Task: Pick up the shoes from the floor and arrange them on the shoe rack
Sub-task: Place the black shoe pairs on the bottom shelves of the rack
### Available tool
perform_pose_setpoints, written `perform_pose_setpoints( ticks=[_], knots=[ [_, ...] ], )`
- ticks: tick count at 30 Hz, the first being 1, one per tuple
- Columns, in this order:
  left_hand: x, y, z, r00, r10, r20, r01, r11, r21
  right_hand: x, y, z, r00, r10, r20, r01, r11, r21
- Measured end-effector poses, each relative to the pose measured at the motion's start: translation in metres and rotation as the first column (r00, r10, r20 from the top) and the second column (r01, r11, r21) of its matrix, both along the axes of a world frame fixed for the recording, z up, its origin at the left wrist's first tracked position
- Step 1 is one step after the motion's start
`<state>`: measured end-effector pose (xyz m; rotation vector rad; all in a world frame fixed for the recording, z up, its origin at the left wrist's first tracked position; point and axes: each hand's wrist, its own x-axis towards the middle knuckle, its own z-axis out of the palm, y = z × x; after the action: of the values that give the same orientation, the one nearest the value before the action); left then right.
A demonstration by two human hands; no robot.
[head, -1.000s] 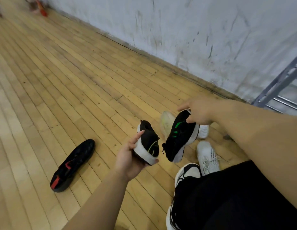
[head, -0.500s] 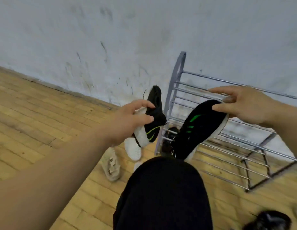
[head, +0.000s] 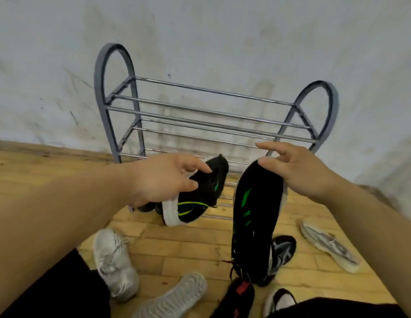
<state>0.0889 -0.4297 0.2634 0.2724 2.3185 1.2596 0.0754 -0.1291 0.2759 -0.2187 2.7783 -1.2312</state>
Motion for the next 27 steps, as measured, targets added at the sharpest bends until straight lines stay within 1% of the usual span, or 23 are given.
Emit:
perform_pose_setpoints(
  ticks=[1,3,8,10,12,16,19,23,27],
  knots=[
    [-0.001,0.003,-0.005,0.999,0.0,0.034,0.0,1.0,0.002,-0.002,0.001,-0.002,1.0,0.007,0.026,-0.006,1.0,-0.026],
    [-0.009,0.007,-0.018,0.998,0.02,0.053,-0.019,1.0,-0.008,-0.009,0.0,-0.007,0.998,0.011,0.066,-0.006,0.997,-0.077],
    [-0.029,0.025,-0.039,0.998,-0.041,0.046,0.042,0.999,-0.029,-0.034,-0.006,-0.017,0.994,0.029,0.107,-0.009,0.983,-0.182],
    [-0.036,0.026,-0.041,0.998,-0.038,0.042,0.037,0.999,0.012,-0.042,-0.01,-0.019,0.994,0.029,0.105,-0.004,0.973,-0.231],
    [-0.043,0.025,-0.04,0.999,-0.037,0.008,0.037,0.999,0.035,-0.049,-0.013,-0.02,0.995,0.0,0.099,0.026,0.966,-0.256],
    [-0.048,0.019,-0.034,0.987,-0.118,-0.113,0.118,0.993,-0.007,-0.061,-0.016,-0.025,0.993,-0.042,0.11,0.072,0.955,-0.286],
    [-0.048,0.018,-0.029,0.97,-0.201,-0.14,0.204,0.979,0.009,-0.064,-0.019,-0.026,0.986,-0.086,0.143,0.136,0.909,-0.394],
    [-0.047,0.016,-0.022,0.915,-0.335,-0.224,0.343,0.939,-0.003,-0.064,-0.024,-0.021,0.974,-0.132,0.185,0.211,0.824,-0.525],
    [-0.045,0.014,-0.018,0.883,-0.416,-0.217,0.426,0.905,0.003,-0.06,-0.028,-0.016,0.96,-0.155,0.234,0.267,0.763,-0.589]
  ],
)
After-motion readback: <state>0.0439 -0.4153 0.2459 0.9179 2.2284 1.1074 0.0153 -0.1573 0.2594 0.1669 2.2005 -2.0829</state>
